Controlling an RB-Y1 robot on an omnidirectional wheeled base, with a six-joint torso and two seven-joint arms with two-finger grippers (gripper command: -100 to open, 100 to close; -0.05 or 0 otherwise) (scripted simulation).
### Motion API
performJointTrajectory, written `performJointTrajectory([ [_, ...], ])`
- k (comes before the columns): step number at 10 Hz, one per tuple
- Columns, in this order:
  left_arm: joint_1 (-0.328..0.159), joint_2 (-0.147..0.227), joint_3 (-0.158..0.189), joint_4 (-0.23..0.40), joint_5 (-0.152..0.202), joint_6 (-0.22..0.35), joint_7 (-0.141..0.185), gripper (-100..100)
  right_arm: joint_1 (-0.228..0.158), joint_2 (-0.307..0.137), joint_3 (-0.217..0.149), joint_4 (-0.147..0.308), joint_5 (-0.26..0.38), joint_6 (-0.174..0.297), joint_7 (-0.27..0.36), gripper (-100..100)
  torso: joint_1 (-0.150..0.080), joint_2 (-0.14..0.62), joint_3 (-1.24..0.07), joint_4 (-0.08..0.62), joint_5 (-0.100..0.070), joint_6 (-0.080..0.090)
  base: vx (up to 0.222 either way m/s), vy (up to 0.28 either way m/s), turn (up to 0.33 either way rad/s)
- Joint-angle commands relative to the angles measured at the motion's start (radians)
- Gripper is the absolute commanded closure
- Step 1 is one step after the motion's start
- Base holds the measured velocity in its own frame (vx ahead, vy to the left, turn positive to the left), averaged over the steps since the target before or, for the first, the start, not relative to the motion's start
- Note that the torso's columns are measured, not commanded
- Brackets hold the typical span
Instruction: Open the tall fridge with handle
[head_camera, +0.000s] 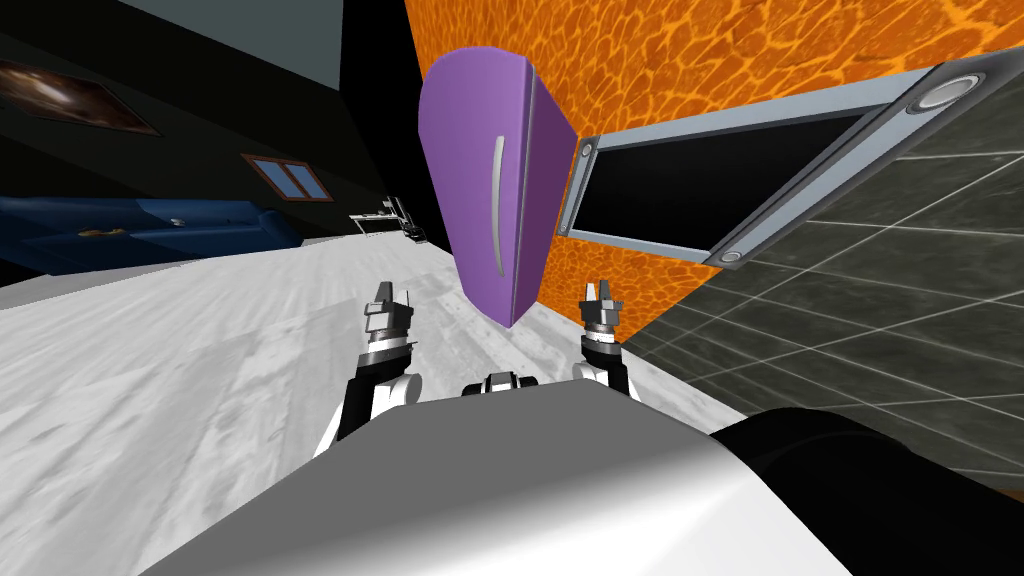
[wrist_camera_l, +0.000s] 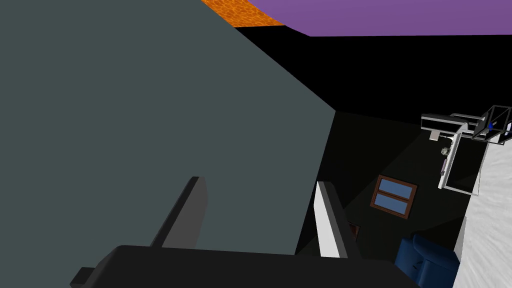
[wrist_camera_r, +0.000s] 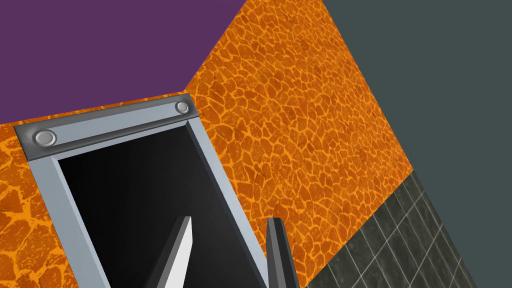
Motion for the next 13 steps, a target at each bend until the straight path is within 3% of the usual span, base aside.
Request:
performJointTrajectory([
  [1, -0.003, 0.049, 0.001, 0.031, -0.007, -0.019, -0.005, -100, 0.000, 0.000, 0.000, 0.000, 0.000, 0.000, 0.000, 0, -0.001, 0.032, -0.070, 0.033, 0.000, 0.000, 0.055, -0.036, -0.006],
  [2, -0.007, 0.072, 0.001, 0.062, -0.014, -0.038, -0.011, -100, 0.000, 0.000, 0.000, 0.000, 0.000, 0.000, 0.000, 0, -0.001, 0.041, -0.090, 0.042, 0.000, 0.000, 0.095, -0.060, -0.012],
  [5, -0.012, 0.094, 0.003, 0.118, -0.028, -0.077, -0.022, -100, 0.000, 0.000, 0.000, 0.000, 0.000, 0.000, 0.000, 0, -0.001, 0.045, -0.095, 0.046, 0.000, 0.000, 0.123, -0.067, -0.008],
  [13, -0.032, 0.120, 0.007, 0.322, -0.078, -0.220, -0.062, -100, 0.000, 0.000, 0.000, 0.000, 0.000, 0.000, 0.000, 0, 0.001, 0.046, -0.094, 0.047, 0.000, 0.000, 0.137, -0.073, -0.012],
])
